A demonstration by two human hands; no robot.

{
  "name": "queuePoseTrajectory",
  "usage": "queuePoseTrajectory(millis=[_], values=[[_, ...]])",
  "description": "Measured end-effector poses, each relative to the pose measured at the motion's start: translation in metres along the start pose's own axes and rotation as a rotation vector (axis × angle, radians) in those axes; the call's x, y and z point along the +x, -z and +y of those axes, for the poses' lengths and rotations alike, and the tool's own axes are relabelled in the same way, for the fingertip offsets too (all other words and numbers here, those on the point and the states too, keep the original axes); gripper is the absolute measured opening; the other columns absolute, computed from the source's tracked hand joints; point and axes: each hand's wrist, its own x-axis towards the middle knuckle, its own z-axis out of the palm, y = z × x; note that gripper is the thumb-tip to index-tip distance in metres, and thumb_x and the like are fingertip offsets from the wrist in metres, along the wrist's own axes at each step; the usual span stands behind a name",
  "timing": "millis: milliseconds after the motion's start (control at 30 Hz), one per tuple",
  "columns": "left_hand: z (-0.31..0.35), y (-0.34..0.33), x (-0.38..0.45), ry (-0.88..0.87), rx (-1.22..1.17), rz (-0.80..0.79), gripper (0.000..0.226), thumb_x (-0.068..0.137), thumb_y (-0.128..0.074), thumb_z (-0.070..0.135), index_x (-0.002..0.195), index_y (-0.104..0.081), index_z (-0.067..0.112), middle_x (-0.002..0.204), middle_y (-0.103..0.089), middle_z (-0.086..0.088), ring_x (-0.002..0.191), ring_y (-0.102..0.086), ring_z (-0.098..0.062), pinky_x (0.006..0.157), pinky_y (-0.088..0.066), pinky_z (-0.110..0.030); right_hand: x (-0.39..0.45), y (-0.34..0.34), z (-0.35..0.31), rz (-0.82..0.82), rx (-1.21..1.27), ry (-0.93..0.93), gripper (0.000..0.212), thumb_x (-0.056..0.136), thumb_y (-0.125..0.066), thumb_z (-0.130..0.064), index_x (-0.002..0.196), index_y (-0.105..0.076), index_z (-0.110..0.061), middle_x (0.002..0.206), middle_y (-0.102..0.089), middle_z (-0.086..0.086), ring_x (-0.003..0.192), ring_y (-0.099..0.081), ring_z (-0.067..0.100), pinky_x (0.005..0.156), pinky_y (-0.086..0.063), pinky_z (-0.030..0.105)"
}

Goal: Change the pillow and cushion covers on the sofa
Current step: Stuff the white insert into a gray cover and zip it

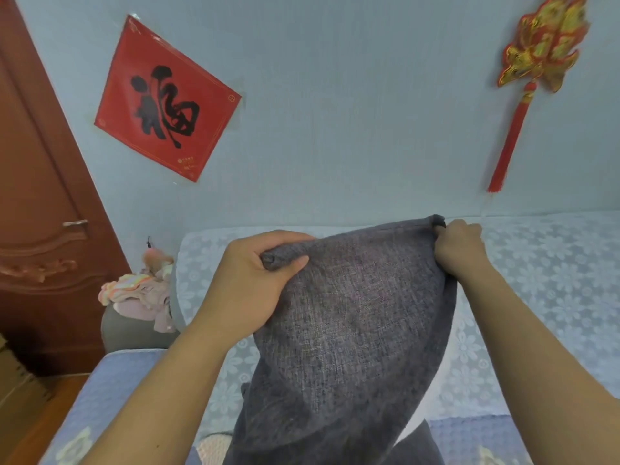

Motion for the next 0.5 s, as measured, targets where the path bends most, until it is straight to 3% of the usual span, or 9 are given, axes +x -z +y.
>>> queuePoseTrajectory(millis=[133, 300, 367, 433, 500], values=[[0.001, 0.011, 0.009, -0.003, 0.036, 0.115, 0.029, 0.09, -0.071, 0.002, 0.094, -0.077, 0.03, 0.093, -0.076, 0.021, 0.09, -0.069, 0.005, 0.077, -0.049, -0.007, 0.004, 0.02, -0.002, -0.126, 0.404, -0.054, 0.038, 0.105, -0.045, -0.024, 0.112, -0.059, 0.011, 0.11, -0.062, 0.026, 0.092, -0.055, 0.033, 0.075, -0.041, 0.037], [-0.033, 0.051, 0.044, 0.122, -0.03, 0.324, 0.028, 0.091, -0.07, 0.002, 0.1, -0.078, 0.027, 0.098, -0.078, 0.01, 0.099, -0.072, -0.013, 0.09, -0.058, -0.03, -0.02, 0.039, -0.022, -0.611, 1.225, -0.167, 0.021, 0.106, -0.042, -0.009, 0.103, -0.059, 0.002, 0.089, -0.065, 0.011, 0.07, -0.065, 0.016, 0.059, -0.058, 0.025], [-0.049, 0.062, 0.051, 0.176, -0.09, 0.381, 0.03, 0.091, -0.07, 0.002, 0.096, -0.079, 0.03, 0.099, -0.078, 0.007, 0.102, -0.072, -0.019, 0.095, -0.057, -0.039, -0.024, 0.025, -0.027, -0.722, 1.419, -0.283, 0.021, 0.105, -0.04, -0.006, 0.109, -0.059, 0.002, 0.095, -0.068, 0.016, 0.078, -0.071, 0.022, 0.063, -0.063, 0.036], [-0.064, 0.066, 0.051, 0.174, -0.026, 0.396, 0.031, 0.091, -0.07, 0.005, 0.094, -0.079, 0.035, 0.1, -0.078, 0.008, 0.102, -0.071, -0.018, 0.099, -0.055, -0.048, -0.025, 0.004, -0.029, -0.782, 1.517, -0.418, 0.023, 0.099, -0.047, 0.0, 0.119, -0.059, 0.004, 0.106, -0.069, 0.02, 0.098, -0.068, 0.028, 0.084, -0.06, 0.045], [-0.076, 0.063, 0.045, 0.159, 0.07, 0.428, 0.028, 0.092, -0.07, 0.01, 0.095, -0.077, 0.036, 0.099, -0.077, 0.012, 0.101, -0.07, -0.014, 0.1, -0.054, -0.049, -0.028, -0.016, -0.028, -0.827, 1.633, -0.511, 0.044, 0.069, -0.075, 0.015, 0.11, -0.064, 0.006, 0.103, -0.07, 0.021, 0.1, -0.068, 0.028, 0.089, -0.055, 0.043]])
